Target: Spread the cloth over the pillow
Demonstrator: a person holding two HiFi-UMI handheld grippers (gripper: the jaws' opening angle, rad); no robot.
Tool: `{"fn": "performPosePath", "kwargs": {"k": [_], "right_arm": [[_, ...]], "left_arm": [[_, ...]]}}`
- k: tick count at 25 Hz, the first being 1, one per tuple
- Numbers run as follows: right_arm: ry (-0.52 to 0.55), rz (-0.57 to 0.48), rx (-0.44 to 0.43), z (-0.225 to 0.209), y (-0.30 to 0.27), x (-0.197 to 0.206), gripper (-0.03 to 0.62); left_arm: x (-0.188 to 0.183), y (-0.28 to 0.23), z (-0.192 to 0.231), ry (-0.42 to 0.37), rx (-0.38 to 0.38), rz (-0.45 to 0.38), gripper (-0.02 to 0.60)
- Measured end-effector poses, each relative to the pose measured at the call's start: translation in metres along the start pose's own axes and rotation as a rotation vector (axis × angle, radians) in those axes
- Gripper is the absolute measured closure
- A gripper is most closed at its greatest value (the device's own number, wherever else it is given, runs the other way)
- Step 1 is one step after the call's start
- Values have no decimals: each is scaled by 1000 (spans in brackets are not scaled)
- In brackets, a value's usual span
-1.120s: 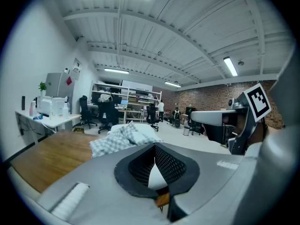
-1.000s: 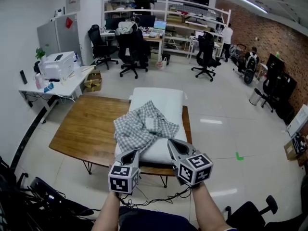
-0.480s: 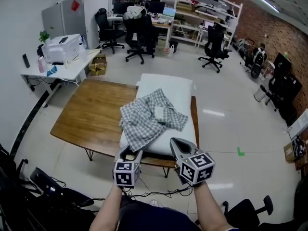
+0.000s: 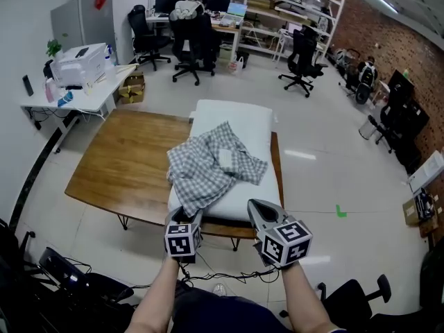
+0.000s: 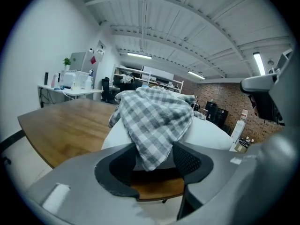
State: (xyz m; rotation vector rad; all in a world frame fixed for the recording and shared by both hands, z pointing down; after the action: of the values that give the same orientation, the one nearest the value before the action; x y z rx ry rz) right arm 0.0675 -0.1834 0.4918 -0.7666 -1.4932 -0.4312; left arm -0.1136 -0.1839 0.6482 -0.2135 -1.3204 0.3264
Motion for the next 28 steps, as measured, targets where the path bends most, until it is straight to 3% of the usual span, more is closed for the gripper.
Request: {"fn": "performPosePath", "kwargs": {"k": [7, 13, 22, 24, 28], "right_arm": [[-8, 9, 15, -7, -1, 3, 589], [-8, 2, 1, -11, -16, 0, 589], [38, 59, -5, -20, -63, 13, 593], [64, 83, 9, -25, -76, 19, 557], [65, 106, 25, -35, -101, 27, 554]], "left_arm": [[-20, 6, 4, -56, -18, -55, 554], [-49, 26, 30, -7, -84, -135, 563], [-72, 42, 70, -14, -150, -138, 563], [-74, 45, 78, -17, -165, -135, 563], [-77, 47, 90, -24, -180, -131, 563]]}}
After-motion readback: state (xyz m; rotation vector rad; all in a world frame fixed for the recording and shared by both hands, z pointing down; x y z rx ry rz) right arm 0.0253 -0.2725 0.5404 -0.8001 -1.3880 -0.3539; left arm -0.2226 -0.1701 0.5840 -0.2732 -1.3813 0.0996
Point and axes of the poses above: the fingertips, and each gripper's own axes: y backward along the fingers, z to its left, x out of its underside, the point moved 2 cm from there along y, backward along the fingers, and after that the axes turned 8 degrees about -z, right-handed, at the moved point
